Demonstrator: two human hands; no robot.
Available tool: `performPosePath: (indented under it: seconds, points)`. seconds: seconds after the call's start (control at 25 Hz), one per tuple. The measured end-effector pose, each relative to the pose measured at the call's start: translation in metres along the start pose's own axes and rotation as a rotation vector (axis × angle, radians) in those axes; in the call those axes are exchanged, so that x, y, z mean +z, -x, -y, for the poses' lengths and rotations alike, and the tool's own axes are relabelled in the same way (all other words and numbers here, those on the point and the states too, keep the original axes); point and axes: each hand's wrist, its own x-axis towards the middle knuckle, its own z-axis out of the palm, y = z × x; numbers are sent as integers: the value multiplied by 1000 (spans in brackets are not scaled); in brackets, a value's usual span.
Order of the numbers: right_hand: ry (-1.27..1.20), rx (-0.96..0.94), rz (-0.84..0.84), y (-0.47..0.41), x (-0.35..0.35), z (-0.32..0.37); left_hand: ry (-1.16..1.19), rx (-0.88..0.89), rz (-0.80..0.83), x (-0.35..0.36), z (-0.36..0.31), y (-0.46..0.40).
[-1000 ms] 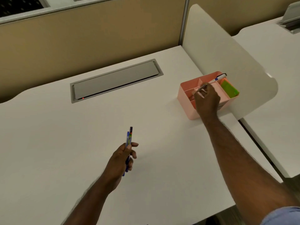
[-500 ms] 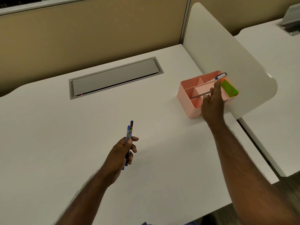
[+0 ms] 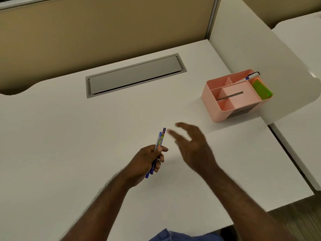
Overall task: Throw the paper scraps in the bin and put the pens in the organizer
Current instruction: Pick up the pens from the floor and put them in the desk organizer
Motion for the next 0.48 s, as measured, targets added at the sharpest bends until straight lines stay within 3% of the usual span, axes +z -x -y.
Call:
performPosePath:
  seconds: [0.12,0.32,0.4,0.48]
  points:
    - [118,-203,143,12,22,12,-63,19,83,3,-4,2]
    - [68,-235,124,13,28,4,-77,12,119,6,-5,5]
    - [9,-202,128,13,21,-2,1,-8,119,3,-8,4]
    - [-45,-15,38,10,11,-11,102,13,39,-16,-13,2]
